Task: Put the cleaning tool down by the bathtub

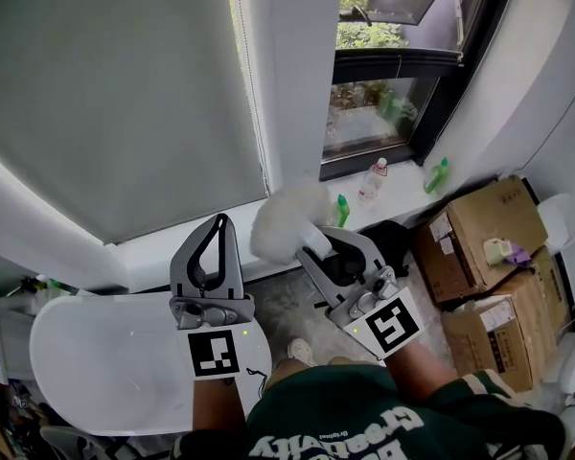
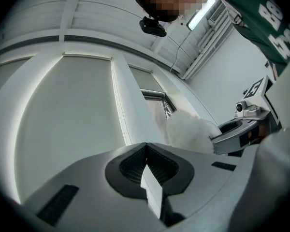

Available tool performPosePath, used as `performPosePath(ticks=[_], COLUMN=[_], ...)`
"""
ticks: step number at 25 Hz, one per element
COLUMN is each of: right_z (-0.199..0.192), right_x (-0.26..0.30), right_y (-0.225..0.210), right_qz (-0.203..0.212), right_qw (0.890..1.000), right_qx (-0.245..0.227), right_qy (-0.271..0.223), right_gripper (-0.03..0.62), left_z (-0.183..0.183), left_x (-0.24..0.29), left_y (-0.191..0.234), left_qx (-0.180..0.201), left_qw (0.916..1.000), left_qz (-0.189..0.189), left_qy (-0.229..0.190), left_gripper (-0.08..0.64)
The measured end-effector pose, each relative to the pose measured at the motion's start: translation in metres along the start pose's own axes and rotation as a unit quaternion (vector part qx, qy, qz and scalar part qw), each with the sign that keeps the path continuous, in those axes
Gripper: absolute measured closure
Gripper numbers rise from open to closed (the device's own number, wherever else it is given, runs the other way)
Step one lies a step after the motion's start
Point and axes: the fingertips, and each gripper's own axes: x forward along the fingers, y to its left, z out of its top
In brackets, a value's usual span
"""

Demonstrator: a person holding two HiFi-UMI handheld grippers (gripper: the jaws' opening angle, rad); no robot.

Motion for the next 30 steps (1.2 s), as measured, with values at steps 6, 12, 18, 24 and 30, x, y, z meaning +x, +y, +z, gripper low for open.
performPosePath(ticks=[6, 12, 18, 24, 30], right_z=[-0.007, -0.013, -0.018, -0.021, -0.021], right_x=[0.005, 0.013, 0.022, 0.021, 0.018], right_y=[-0.003, -0.01, -0.011, -0.01, -0.004], right_qz=[-0.009, -0.021, -0.027, -0.018, -0.005], right_qw=[1.0, 1.0, 0.999, 1.0, 1.0], right_qx=[0.001, 0.002, 0.008, 0.012, 0.014], right_qy=[0.01, 0.017, 0.02, 0.022, 0.025], right_gripper=[0.5, 0.5, 0.5, 0.5, 0.5], left_z=[-0.008, -0.015, -0.022, -0.026, -0.022], left_x=[0.005, 0.011, 0.01, 0.007, 0.005], left_y=[0.004, 0.01, 0.018, 0.021, 0.013], left_qx=[-0.004, -0.01, -0.01, -0.016, -0.011], left_qw=[1.0, 0.9999, 0.9998, 0.9998, 0.9997], left_qz=[-0.007, -0.012, -0.012, 0.001, 0.0], left_qy=[0.001, 0.004, 0.009, 0.015, 0.022], left_gripper=[0.554, 0.554, 0.554, 0.554, 0.554])
